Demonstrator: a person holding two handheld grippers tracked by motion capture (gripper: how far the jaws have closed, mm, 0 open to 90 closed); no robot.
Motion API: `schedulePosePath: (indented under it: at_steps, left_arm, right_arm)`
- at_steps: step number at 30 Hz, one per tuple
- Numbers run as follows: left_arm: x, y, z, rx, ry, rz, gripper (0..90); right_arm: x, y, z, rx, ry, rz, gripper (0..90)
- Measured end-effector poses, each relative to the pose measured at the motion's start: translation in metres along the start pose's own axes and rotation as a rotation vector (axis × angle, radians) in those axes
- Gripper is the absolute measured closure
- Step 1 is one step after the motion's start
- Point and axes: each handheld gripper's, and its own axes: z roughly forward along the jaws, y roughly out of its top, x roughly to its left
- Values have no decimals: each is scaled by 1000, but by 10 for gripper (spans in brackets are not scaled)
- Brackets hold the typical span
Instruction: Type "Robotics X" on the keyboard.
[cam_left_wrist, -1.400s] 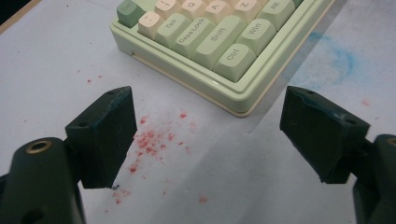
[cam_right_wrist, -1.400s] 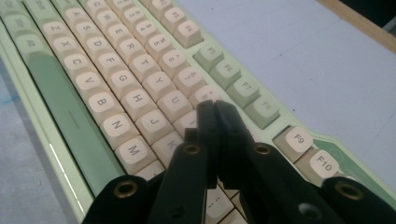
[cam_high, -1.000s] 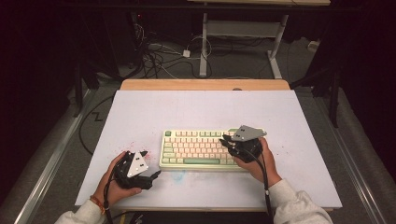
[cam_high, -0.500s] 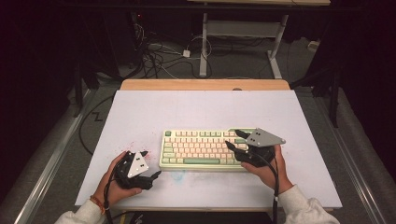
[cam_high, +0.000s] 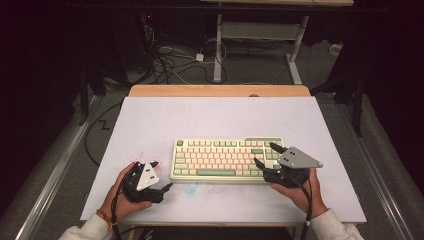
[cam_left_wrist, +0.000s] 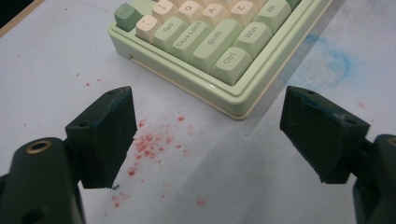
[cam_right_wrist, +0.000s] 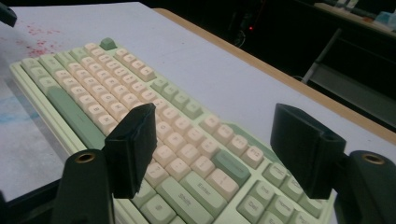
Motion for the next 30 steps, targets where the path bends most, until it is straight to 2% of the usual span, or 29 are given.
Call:
schedulePosePath:
  at_steps: [7, 16, 18, 21, 30]
  left_arm:
    - [1, 1, -2, -8, 7, -10, 188]
    - [3, 2, -7, -36, 29, -32, 224]
    - [3, 3, -7, -38, 23, -36, 238]
    - [3, 4, -9, -49, -7, -35, 275]
    - [7, 13, -9, -51, -16, -62, 330]
  right_arm:
    - [-4, -13, -12, 3, -40, 1, 286]
    - [-6, -31, -22, 19, -63, 8, 267]
    - [-6, -35, -24, 29, -69, 6, 266]
    - [-5, -42, -27, 44, -78, 6, 267]
    - [-1, -52, -30, 72, -65, -1, 266]
